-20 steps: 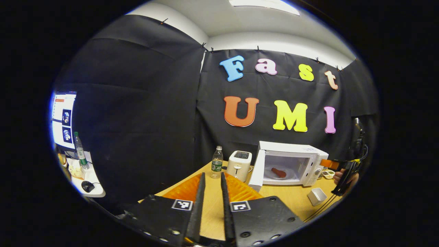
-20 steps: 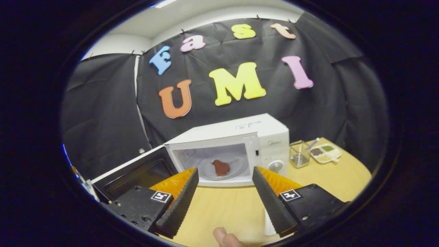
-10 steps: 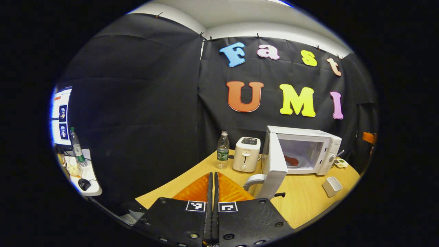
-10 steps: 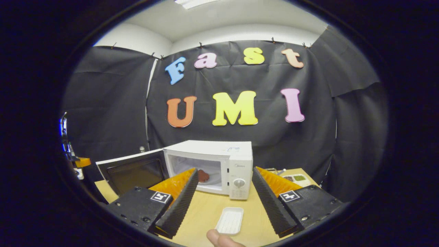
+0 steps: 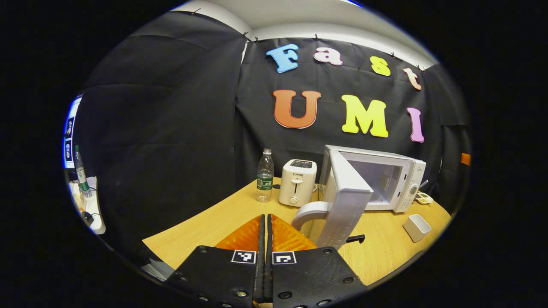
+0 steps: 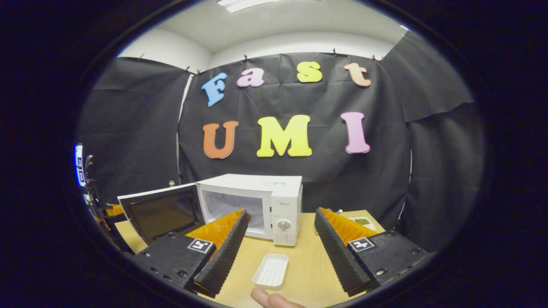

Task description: Open the microwave oven with the left hand, put the food in, and close the microwave oven.

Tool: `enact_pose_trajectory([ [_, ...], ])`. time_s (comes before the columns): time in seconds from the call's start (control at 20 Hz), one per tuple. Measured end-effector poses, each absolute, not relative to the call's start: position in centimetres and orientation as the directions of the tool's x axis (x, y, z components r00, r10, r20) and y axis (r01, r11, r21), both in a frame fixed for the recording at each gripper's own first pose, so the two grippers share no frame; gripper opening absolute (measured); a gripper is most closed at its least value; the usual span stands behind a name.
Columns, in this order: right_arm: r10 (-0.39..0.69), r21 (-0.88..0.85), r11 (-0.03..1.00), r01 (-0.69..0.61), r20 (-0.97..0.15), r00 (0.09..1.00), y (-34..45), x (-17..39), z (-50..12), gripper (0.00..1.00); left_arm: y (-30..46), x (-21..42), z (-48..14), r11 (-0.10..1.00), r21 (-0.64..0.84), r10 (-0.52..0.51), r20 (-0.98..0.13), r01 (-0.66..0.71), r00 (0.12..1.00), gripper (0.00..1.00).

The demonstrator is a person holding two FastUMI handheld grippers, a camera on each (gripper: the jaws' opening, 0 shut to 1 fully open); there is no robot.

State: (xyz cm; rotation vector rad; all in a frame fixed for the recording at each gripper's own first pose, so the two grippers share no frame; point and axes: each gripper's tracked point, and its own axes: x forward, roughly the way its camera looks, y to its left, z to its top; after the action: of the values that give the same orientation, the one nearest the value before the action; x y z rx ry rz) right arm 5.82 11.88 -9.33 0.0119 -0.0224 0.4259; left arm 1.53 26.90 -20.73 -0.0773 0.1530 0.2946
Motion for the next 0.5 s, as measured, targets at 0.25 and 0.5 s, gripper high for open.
enact_pose_trajectory([
  [0.25,0.407,0.002,0.914,-0.407,0.014,0.913,11.2,5.5,-9.5,1.00,26.0,1.8,-21.2,0.960,-0.040,0.268,-0.169,-0.279,0.948,0.00],
  [0.5,0.410,0.001,0.912,-0.410,0.026,0.912,11.0,5.1,-9.2,1.00,22.6,2.5,-21.4,0.977,-0.076,0.183,-0.157,-0.197,0.970,0.00],
])
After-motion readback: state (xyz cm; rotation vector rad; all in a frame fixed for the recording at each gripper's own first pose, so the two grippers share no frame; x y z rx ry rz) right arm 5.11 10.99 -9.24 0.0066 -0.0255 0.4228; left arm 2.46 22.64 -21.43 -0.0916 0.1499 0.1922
